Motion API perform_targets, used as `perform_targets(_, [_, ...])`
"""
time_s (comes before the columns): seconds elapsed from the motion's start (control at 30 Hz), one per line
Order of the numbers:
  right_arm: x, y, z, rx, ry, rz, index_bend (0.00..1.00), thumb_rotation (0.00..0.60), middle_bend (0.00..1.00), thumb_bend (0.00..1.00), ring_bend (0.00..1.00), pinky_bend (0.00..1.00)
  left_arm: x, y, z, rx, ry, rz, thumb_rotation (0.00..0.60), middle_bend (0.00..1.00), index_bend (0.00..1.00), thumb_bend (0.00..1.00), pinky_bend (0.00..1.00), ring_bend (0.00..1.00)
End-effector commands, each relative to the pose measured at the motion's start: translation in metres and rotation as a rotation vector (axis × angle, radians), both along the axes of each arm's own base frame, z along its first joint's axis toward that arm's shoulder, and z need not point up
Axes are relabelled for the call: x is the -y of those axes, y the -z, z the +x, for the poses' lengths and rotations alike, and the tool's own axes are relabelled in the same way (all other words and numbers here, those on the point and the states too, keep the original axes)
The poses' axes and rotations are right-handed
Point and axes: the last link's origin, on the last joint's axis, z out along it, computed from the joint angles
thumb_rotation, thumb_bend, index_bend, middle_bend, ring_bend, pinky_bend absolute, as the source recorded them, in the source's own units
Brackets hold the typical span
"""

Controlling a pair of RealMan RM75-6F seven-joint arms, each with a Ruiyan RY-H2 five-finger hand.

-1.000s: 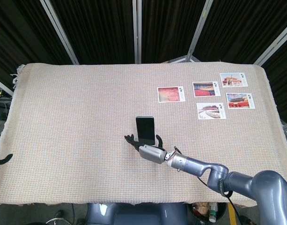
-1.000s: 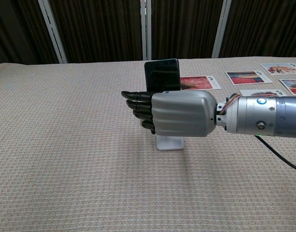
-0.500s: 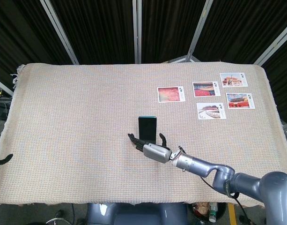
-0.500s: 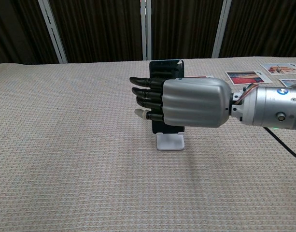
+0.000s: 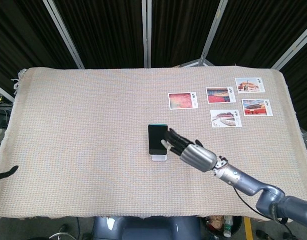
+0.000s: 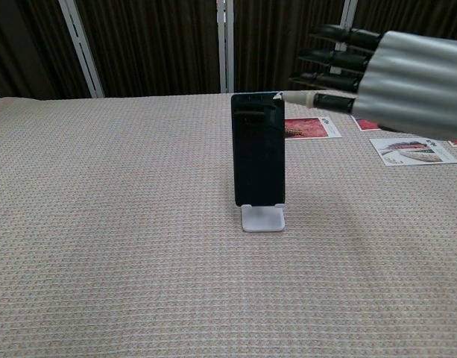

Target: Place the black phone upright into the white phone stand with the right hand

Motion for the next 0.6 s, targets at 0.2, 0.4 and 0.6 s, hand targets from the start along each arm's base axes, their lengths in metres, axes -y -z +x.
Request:
perform_targets(0.2, [-0.043, -0.061, -0.083, 0.597, 0.6, 0.039, 0.0, 0.6, 0.0, 0.03, 0.0, 0.0, 0.011, 0.004, 0.014, 0.017, 0.069, -0.018, 0.6, 0.0, 0.0, 0.0, 0.0, 0.0])
perform_targets(0.4, [-0.076, -0.073, -0.103, 0.799, 0.744, 0.11, 0.0, 0.6, 0.0, 0.0, 0.0, 0.0, 0.018, 0.008, 0.02, 0.029, 0.09, -0.03, 0.6, 0.0, 0.0, 0.0, 0.0, 0.0])
perform_targets(0.6, [-0.103, -0.079, -0.112, 0.884, 0.831, 0.091, 0.0, 0.6, 0.0, 0.0, 0.0, 0.0, 0.02, 0.007, 0.021, 0.035, 0.099, -0.027, 0.6, 0.0, 0.0, 0.0, 0.0, 0.0])
